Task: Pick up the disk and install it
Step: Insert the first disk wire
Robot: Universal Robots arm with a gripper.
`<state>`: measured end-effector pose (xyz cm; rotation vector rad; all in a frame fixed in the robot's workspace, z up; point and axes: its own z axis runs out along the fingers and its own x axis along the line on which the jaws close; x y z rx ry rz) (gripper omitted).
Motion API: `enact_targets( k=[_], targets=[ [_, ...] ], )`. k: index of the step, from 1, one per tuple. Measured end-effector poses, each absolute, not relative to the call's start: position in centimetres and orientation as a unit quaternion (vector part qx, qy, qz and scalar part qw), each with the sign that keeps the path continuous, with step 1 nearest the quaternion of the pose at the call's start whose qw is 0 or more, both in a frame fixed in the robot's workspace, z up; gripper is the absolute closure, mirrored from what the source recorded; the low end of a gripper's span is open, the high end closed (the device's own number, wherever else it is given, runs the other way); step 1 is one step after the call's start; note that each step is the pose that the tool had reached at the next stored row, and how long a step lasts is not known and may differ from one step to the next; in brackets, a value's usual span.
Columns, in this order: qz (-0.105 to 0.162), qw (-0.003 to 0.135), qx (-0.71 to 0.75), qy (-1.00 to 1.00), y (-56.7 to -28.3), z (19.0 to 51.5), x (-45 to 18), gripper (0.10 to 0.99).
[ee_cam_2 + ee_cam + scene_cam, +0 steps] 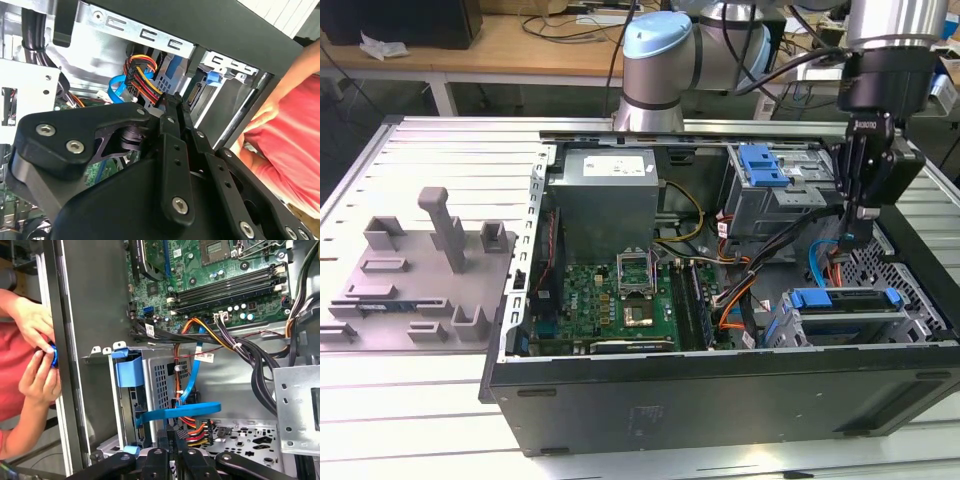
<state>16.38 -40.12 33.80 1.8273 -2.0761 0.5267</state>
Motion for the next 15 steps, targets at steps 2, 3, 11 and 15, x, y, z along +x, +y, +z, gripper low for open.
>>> enact_targets(
  k=[2,3,11,15],
  targets=[
    [0.175,0.154,0.642,-0.73,-40.5,34.0,16.4,0.922],
    [0.168,0.148,0.644,-0.732,-40.7,34.1,16.4,0.922],
    [0.145,0.128,0.648,-0.736,-43.5,35.0,16.4,0.922],
    [0.137,0.119,0.654,-0.734,-44.2,35.1,16.2,0.922]
  ],
)
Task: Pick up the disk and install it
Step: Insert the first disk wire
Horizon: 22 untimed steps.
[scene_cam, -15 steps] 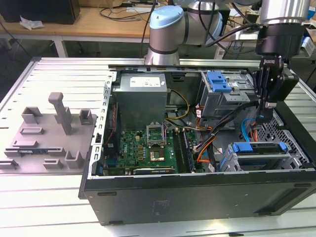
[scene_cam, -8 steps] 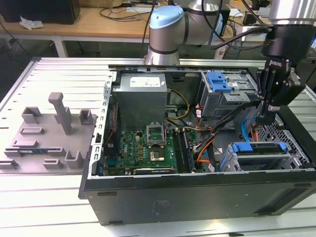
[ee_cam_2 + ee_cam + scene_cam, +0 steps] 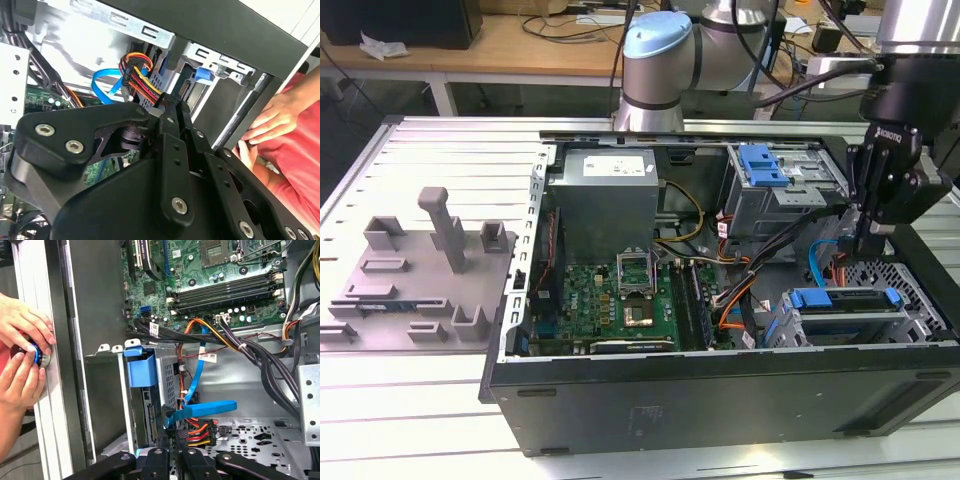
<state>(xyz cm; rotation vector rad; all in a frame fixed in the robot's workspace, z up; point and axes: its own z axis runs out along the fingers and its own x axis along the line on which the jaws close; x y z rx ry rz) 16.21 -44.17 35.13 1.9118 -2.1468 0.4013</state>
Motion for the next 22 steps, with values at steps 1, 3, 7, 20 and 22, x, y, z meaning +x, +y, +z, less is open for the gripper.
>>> enact_targets(
  k=[1,3,7,20,22],
  targets=[
    [0.135,0.116,0.657,-0.733,-44.2,35.1,16.2,0.922],
    [0.133,0.114,0.661,-0.73,-44.3,35.1,16.1,0.922],
    [0.126,0.106,0.666,-0.727,-45.5,35.1,15.9,0.922],
    [0.062,0.046,0.676,-0.733,-48.2,35.1,15.9,0.922],
    [0.061,0.045,0.676,-0.733,-48.5,35.1,16.0,0.922]
  ],
)
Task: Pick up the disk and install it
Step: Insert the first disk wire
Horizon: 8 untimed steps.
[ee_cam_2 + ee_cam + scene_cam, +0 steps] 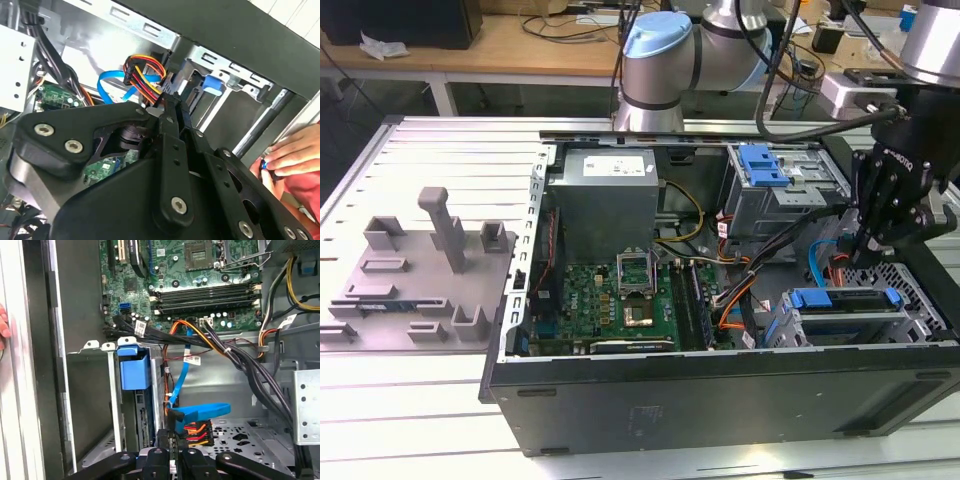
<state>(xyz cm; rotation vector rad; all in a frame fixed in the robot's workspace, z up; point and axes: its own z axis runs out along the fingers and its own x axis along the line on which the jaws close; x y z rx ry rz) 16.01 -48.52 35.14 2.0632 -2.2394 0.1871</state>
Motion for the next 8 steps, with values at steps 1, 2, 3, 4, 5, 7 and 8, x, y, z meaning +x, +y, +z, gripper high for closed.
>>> enact_targets(
  k=[1,2,3,4,5,7,8],
  targets=[
    [0.061,0.045,0.676,-0.733,-48.8,35.2,16.2,0.922],
    [0.059,0.044,0.676,-0.733,-49.0,35.2,16.6,0.922],
    [0.056,0.041,0.676,-0.734,-49.3,35.2,16.7,0.922],
    [0.045,0.032,0.676,-0.734,-49.7,35.2,16.7,0.922],
    [0.037,0.024,0.677,-0.735,-49.9,35.2,16.7,0.922],
    [0.026,0.014,0.677,-0.735,-50.1,35.2,16.7,0.922],
    [0.026,0.014,0.677,-0.735,-50.1,35.2,16.7,0.922]
  ],
)
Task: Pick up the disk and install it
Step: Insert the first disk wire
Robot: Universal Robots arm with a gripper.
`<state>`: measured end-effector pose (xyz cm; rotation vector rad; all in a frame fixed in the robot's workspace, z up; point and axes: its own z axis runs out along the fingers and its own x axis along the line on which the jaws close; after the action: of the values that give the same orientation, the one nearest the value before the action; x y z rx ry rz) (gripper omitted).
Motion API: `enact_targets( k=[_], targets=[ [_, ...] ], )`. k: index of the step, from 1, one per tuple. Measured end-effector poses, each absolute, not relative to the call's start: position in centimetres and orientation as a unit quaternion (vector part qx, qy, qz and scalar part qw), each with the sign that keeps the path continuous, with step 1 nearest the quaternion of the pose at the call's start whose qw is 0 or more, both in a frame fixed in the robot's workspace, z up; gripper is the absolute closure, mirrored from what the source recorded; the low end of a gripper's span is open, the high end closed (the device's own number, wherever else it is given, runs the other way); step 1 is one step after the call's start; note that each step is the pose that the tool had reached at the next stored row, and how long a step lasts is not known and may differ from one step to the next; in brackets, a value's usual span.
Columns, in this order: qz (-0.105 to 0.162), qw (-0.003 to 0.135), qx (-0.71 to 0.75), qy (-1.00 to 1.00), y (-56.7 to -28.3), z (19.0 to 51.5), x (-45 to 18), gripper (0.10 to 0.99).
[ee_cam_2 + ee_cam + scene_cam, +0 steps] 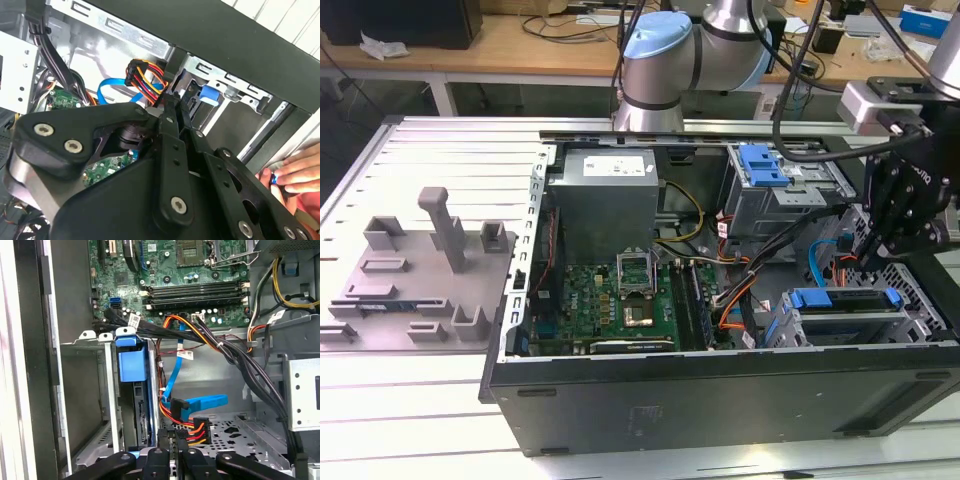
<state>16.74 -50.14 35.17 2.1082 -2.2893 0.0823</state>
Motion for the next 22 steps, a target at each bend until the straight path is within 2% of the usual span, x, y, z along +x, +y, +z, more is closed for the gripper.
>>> enact_targets(
  k=[14,17,19,22],
  targets=[
    [0.026,0.014,0.674,-0.738,-50.22,35.18,16.73,0.922],
    [0.023,0.018,0.674,-0.738,-50.23,35.17,16.73,0.922],
    [0.017,0.027,0.678,-0.734,-50.23,35.18,16.77,0.922],
    [0.018,0.028,0.686,-0.726,-50.23,35.17,16.8,0.922]
  ],
)
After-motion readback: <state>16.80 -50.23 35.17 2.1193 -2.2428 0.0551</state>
